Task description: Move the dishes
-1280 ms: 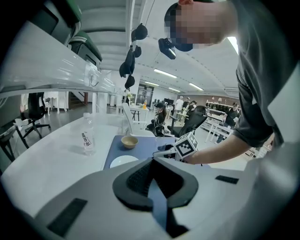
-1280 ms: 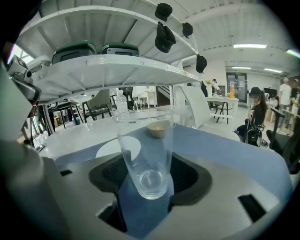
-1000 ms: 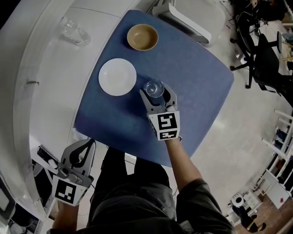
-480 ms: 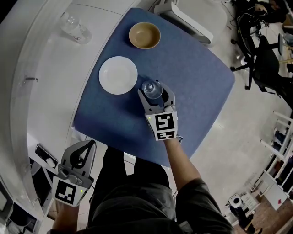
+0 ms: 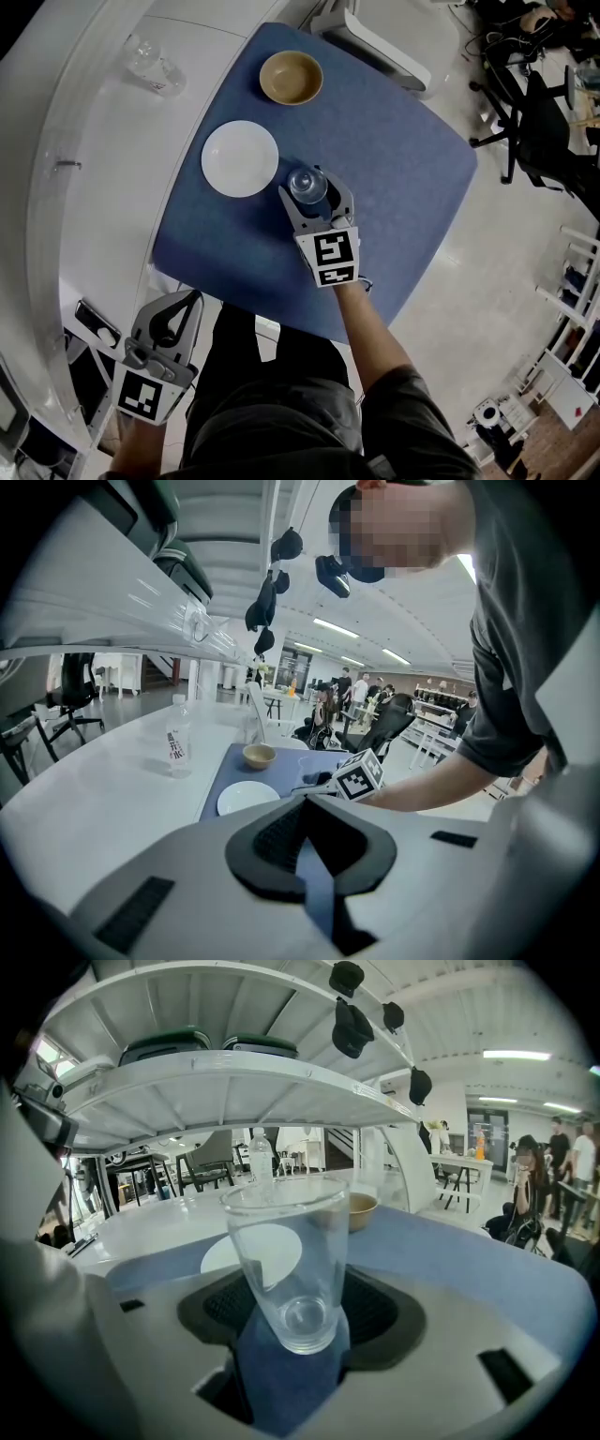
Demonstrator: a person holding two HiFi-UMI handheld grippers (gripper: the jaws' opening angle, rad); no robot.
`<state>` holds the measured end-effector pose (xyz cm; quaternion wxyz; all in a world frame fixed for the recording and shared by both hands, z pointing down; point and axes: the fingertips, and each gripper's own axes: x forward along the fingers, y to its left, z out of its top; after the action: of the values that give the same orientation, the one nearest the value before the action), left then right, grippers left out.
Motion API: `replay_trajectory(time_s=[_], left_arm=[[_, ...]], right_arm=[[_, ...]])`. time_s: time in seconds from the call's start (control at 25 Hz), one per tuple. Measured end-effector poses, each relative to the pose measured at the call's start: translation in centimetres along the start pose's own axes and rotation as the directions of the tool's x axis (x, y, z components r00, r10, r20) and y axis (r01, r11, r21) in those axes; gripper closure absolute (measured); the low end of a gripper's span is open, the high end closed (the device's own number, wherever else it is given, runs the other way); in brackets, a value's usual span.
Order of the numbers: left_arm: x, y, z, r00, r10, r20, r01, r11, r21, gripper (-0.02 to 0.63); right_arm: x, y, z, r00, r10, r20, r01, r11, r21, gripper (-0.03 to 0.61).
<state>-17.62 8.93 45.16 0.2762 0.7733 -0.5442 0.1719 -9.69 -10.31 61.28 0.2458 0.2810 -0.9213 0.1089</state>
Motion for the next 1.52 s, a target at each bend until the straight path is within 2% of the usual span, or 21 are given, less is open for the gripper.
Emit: replay_trajectory(time_s=[0.28, 0.52, 0.92, 1.08, 1.16, 1.24, 1.4, 1.52], left_arm=[[-0.2, 0.0, 0.6, 1.000, -0.008, 0.013, 0.008, 1.000, 0.010, 0.612], [-0.9, 0.3, 0.3, 1.000, -0.009, 0.010, 0.009, 1.000, 0.008, 0.612], [-1.0, 0.4, 0.2, 0.998, -0.058, 0.008, 0.057, 0.998, 0.040, 0.612], [-1.0, 0.0, 1.2, 0.995, -0.094, 0.024, 0.092, 0.993, 0.069, 0.612], [-0.9, -0.3, 2.5, 0.992, -0.115, 0.060, 0.109, 0.990, 0.090, 0.612], [-1.0, -0.5, 3.9, 0.987, -0.136, 0.087, 0.126, 0.986, 0.111, 0.612], [-1.4, -1.1, 5.3, 0.981, -0.180, 0.069, 0.170, 0.977, 0.133, 0.612], [-1.6, -1.8, 6.9, 0.971, -0.216, 0.103, 0.199, 0.968, 0.152, 0.612]], right_arm=[[0.2, 0.1, -0.7, 0.999, 0.001, -0.038, 0.000, 1.000, 0.019, 0.299], [0.0, 0.2, -0.3, 1.000, -0.007, -0.030, 0.007, 1.000, 0.026, 0.296], [-1.8, 0.1, -1.2, 0.998, -0.049, -0.050, 0.051, 0.998, 0.043, 0.296], [-3.9, 0.2, -2.0, 0.995, -0.077, -0.069, 0.081, 0.995, 0.058, 0.296], [-5.4, 0.4, -1.8, 0.993, -0.082, -0.081, 0.088, 0.994, 0.066, 0.296], [-7.0, 0.6, -1.1, 0.992, -0.091, -0.091, 0.099, 0.992, 0.084, 0.298], [-9.8, 1.2, 1.0, 0.989, -0.128, -0.071, 0.136, 0.984, 0.118, 0.298], [-11.9, 1.5, 2.8, 0.987, -0.153, -0.052, 0.158, 0.979, 0.128, 0.298]])
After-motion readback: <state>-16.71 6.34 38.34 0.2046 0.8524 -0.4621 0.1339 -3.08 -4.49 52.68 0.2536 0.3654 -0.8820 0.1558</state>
